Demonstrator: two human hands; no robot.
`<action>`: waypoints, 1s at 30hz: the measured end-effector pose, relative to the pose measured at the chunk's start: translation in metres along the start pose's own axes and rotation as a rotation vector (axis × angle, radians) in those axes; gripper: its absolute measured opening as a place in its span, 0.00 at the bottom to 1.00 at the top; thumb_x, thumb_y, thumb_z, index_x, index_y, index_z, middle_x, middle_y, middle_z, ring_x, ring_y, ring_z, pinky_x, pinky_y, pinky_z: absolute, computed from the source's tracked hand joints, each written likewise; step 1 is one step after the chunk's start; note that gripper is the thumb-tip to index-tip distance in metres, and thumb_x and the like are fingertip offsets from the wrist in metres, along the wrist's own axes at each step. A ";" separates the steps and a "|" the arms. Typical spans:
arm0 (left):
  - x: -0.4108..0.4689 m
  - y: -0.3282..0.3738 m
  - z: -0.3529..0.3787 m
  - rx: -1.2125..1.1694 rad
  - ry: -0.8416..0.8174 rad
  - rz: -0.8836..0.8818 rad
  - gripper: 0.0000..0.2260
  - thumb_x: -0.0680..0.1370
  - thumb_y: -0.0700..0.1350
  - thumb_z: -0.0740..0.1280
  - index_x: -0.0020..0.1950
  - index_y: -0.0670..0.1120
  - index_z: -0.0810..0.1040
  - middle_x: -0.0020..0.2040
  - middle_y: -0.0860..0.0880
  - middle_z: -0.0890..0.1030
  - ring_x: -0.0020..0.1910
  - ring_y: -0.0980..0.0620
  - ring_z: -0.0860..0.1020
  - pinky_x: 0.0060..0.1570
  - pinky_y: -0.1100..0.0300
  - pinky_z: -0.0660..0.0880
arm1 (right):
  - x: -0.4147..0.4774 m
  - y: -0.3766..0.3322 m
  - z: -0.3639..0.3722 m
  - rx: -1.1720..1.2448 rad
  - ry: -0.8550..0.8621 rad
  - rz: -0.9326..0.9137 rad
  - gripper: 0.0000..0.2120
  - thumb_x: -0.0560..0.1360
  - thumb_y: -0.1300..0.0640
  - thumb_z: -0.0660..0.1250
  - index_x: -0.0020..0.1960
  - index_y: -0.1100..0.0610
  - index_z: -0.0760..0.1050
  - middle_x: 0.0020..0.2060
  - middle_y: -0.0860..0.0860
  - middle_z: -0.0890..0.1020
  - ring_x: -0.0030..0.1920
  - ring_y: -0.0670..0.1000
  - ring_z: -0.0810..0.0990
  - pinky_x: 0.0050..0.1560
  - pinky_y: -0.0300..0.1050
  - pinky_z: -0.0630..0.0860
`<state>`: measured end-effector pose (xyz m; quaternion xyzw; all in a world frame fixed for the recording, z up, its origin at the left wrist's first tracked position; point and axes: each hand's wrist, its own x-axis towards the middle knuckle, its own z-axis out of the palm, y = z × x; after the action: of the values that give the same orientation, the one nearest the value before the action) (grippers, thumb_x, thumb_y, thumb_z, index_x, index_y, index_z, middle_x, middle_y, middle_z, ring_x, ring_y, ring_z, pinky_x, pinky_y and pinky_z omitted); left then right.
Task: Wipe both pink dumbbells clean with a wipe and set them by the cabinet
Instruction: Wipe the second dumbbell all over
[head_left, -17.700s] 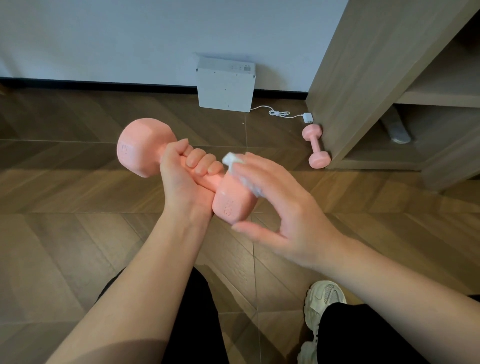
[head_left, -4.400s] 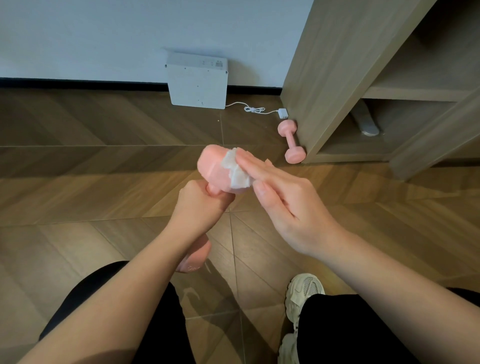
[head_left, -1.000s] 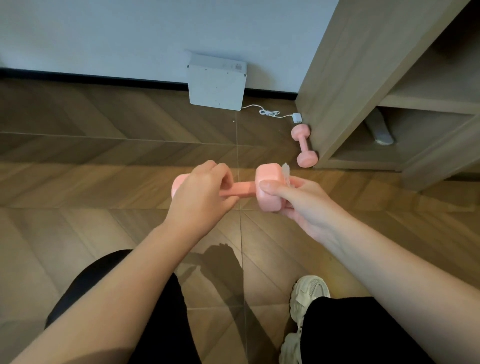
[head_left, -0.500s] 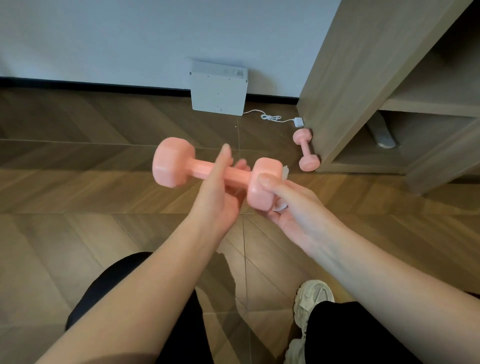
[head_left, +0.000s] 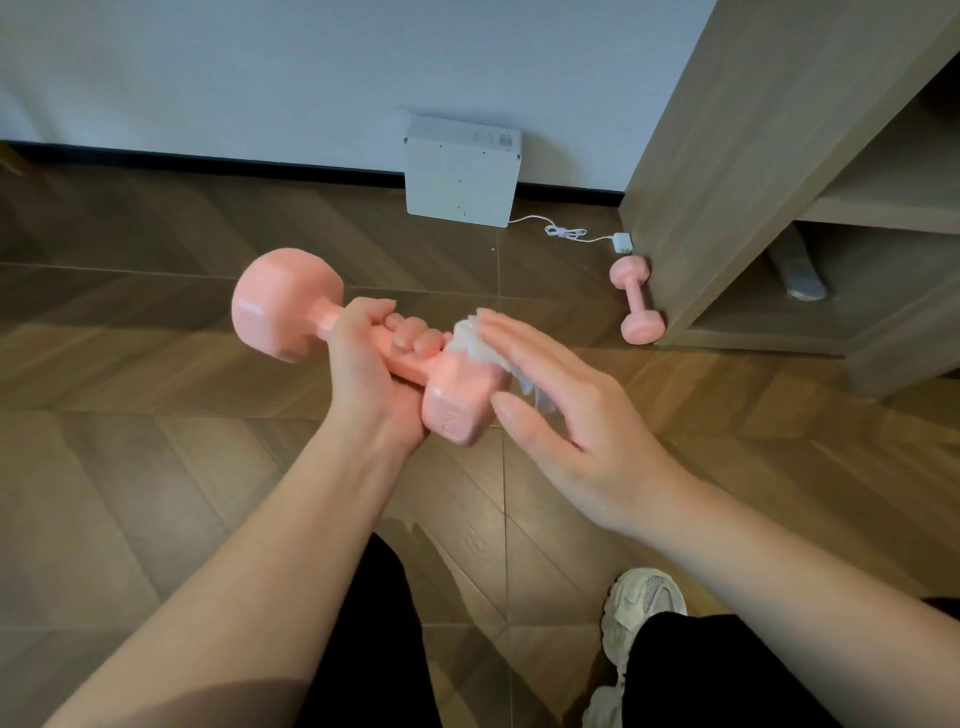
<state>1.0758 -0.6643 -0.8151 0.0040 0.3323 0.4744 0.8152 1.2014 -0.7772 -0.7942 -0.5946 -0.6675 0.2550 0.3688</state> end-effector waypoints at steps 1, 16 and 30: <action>0.001 -0.002 -0.001 0.029 -0.007 0.003 0.13 0.75 0.41 0.60 0.31 0.47 0.62 0.24 0.51 0.62 0.21 0.53 0.63 0.27 0.64 0.72 | 0.004 0.001 0.000 0.012 -0.005 0.061 0.21 0.81 0.53 0.59 0.72 0.57 0.68 0.70 0.48 0.71 0.71 0.41 0.65 0.72 0.40 0.63; 0.009 -0.016 -0.004 0.144 0.019 0.000 0.12 0.73 0.41 0.61 0.31 0.47 0.63 0.24 0.51 0.62 0.22 0.52 0.63 0.28 0.63 0.72 | 0.007 0.015 -0.005 -0.072 -0.089 0.162 0.27 0.75 0.45 0.68 0.71 0.50 0.69 0.66 0.42 0.75 0.64 0.39 0.71 0.64 0.33 0.66; 0.006 -0.016 -0.001 0.202 -0.040 0.047 0.13 0.74 0.41 0.59 0.31 0.47 0.61 0.24 0.51 0.62 0.22 0.51 0.62 0.26 0.63 0.66 | -0.005 0.016 0.005 -0.159 0.142 -0.109 0.23 0.73 0.54 0.72 0.66 0.60 0.75 0.66 0.53 0.76 0.69 0.49 0.72 0.70 0.50 0.68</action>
<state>1.0891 -0.6688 -0.8239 0.1036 0.3620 0.4570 0.8058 1.2071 -0.7794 -0.8108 -0.6013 -0.6890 0.1379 0.3803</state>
